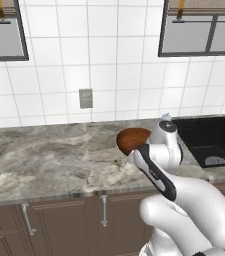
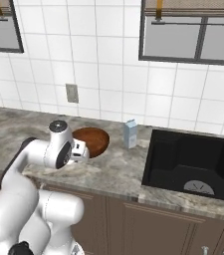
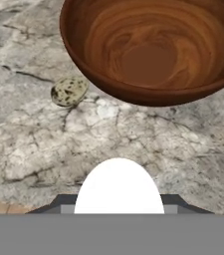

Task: Gather the eggs and milk located in the vicinity of the sink area and place them right next to the bowl.

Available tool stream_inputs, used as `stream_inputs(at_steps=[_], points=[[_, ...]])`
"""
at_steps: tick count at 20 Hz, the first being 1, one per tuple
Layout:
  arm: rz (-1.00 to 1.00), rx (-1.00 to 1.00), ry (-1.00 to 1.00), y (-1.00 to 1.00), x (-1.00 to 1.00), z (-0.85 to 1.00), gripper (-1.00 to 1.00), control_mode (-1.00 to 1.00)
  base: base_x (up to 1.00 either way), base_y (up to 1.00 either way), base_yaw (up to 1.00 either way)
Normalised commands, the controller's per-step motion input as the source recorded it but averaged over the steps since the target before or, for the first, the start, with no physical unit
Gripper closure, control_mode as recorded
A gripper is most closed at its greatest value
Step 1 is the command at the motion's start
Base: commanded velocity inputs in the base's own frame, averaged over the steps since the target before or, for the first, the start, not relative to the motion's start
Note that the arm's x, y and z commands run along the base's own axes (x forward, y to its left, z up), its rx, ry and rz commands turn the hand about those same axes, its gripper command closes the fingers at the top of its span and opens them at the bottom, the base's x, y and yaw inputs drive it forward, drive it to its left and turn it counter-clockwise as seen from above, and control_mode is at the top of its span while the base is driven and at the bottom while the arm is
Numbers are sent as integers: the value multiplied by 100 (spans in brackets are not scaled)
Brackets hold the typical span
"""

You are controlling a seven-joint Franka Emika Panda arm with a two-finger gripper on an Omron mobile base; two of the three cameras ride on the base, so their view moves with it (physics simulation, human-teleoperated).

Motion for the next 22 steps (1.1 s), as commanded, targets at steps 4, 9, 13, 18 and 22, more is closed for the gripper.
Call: stream_inputs(at_steps=[4, 9, 13, 18, 22], points=[[0, 0, 1, 0, 21, -36, 100, -100, 0, 0, 0], [0, 0, 0, 0, 18, -36, 100, -100, 0, 0, 0], [0, 0, 0, 0, 18, -32, 100, -100, 0, 0, 0], [0, 0, 0, 0, 12, -26, 100, -100, 0, 0, 0], [0, 0, 0, 0, 13, -21, 100, -100, 0, 0, 0]])
